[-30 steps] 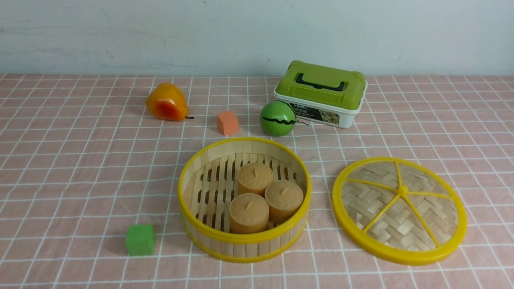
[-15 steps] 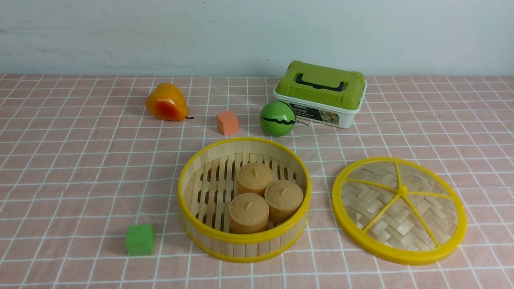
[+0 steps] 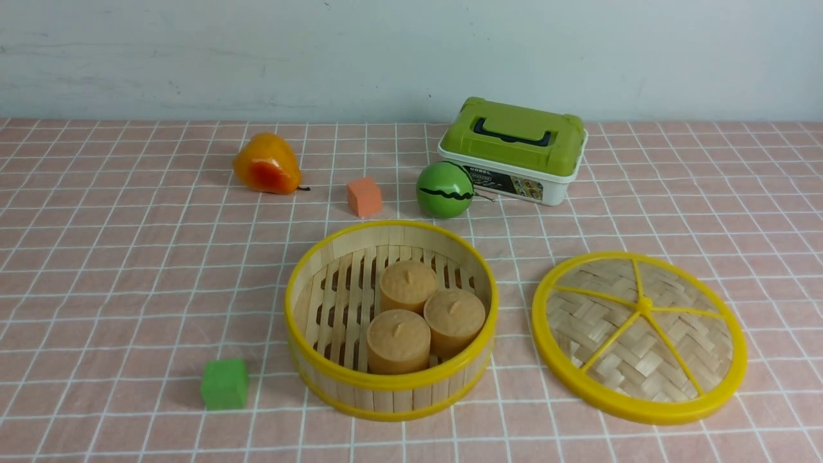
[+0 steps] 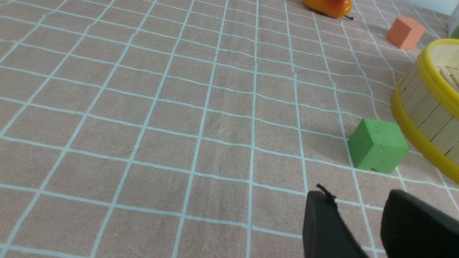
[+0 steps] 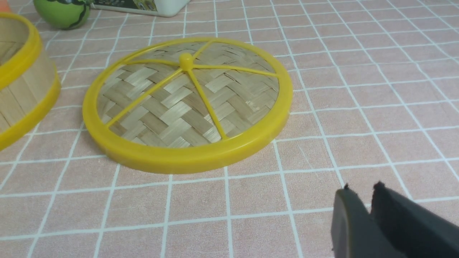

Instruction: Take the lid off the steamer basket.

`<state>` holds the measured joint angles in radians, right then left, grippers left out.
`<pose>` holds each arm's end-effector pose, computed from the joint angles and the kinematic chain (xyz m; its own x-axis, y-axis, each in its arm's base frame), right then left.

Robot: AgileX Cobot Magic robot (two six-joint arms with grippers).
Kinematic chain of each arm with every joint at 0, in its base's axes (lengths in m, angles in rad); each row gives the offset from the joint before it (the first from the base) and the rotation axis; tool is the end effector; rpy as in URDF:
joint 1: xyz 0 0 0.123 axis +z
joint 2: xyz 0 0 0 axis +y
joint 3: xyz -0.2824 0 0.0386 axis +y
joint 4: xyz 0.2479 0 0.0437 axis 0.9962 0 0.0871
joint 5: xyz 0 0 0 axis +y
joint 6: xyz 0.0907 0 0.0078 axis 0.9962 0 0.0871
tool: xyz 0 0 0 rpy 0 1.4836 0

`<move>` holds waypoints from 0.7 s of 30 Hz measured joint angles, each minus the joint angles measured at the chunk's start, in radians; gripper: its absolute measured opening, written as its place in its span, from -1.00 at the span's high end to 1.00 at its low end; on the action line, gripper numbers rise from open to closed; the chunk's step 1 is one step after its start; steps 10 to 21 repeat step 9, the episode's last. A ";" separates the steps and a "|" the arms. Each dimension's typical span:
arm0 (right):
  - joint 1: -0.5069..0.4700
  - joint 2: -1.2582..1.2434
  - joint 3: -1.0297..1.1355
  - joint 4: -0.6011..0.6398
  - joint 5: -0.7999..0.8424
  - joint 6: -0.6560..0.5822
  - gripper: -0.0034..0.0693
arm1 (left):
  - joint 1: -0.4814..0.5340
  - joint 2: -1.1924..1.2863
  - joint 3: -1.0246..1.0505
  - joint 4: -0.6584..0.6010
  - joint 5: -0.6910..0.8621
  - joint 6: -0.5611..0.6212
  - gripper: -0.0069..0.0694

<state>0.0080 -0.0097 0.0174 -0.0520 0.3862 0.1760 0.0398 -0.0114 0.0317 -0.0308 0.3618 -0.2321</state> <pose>0.0522 -0.0014 0.1731 -0.2976 0.1251 -0.9464 0.0490 0.9921 0.1157 0.0530 0.0011 0.1705 -0.2729 -0.2690 -0.9237 -0.1032 0.9628 -0.2499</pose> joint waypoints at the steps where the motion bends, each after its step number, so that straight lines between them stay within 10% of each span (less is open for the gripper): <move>1: 0.000 0.000 0.000 0.000 0.000 0.000 0.70 | 0.000 0.000 0.000 0.000 0.000 0.000 0.19; 21: 0.000 0.000 0.000 0.000 0.000 0.000 0.67 | 0.000 0.000 0.000 0.000 0.000 0.000 0.19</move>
